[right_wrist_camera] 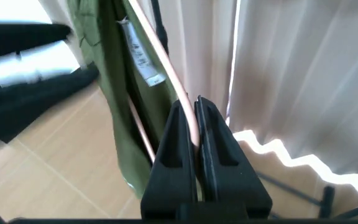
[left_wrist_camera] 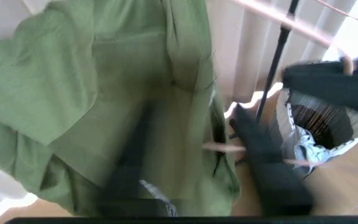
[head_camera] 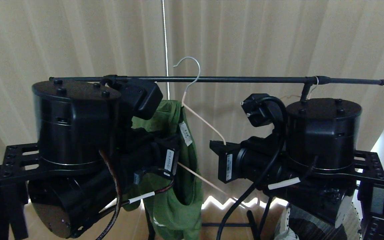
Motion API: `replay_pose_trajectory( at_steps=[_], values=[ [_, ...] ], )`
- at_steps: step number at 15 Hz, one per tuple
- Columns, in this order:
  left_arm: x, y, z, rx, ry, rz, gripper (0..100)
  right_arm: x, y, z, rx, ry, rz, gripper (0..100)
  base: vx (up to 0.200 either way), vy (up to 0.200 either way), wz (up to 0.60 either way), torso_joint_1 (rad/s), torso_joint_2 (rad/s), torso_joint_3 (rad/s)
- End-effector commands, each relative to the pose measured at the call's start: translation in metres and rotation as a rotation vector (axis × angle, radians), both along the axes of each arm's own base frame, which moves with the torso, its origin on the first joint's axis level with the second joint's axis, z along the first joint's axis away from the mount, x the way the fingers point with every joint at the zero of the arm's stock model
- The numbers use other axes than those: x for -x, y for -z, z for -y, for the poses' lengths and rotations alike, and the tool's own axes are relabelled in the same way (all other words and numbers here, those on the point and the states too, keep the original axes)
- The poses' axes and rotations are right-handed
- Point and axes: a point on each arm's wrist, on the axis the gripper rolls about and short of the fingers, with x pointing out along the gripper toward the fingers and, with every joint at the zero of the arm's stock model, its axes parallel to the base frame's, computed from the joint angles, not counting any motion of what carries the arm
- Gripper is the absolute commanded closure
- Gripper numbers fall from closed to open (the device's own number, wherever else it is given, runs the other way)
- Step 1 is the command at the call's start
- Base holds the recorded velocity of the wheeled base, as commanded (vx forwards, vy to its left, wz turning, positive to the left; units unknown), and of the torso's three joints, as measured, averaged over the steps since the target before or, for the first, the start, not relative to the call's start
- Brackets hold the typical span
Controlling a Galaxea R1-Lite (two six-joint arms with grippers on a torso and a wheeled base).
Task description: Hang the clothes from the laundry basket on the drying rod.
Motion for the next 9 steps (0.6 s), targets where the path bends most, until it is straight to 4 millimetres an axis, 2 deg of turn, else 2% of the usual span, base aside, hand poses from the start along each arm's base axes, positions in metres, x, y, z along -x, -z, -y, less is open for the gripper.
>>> replay_pose_trajectory(
  at_steps=[1, 6, 7, 8, 9],
  values=[
    [0.004, 0.001, -0.005, 0.003, 0.002, 0.009, 0, 0.007, -0.011, 0.01, -0.014, -0.005, 0.031, 100, 0.0, 0.0, 0.0, 0.0, 0.0, 0.0],
    [0.016, -0.007, -0.032, -0.057, -0.004, 0.074, 0, 0.003, -0.015, 0.056, 0.079, 0.031, 0.097, 100, 0.0, 0.0, 0.0, 0.0, 0.0, 0.0],
    [0.016, -0.007, -0.032, -0.057, -0.004, 0.074, 0, 0.003, -0.015, 0.056, 0.079, 0.031, 0.097, 100, 0.0, 0.0, 0.0, 0.0, 0.0, 0.0],
    [0.015, -0.017, -0.047, -0.094, -0.011, 0.128, 0, 0.002, -0.021, 0.074, 0.087, -0.032, 0.126, 100, 0.0, 0.0, 0.0, 0.0, 0.0, 0.0],
    [0.015, -0.02, -0.052, -0.105, -0.001, 0.145, 0, 0.0, -0.022, 0.08, 0.104, -0.049, 0.136, 100, 0.0, 0.0, 0.0, 0.0, 0.0, 0.0]
  ],
)
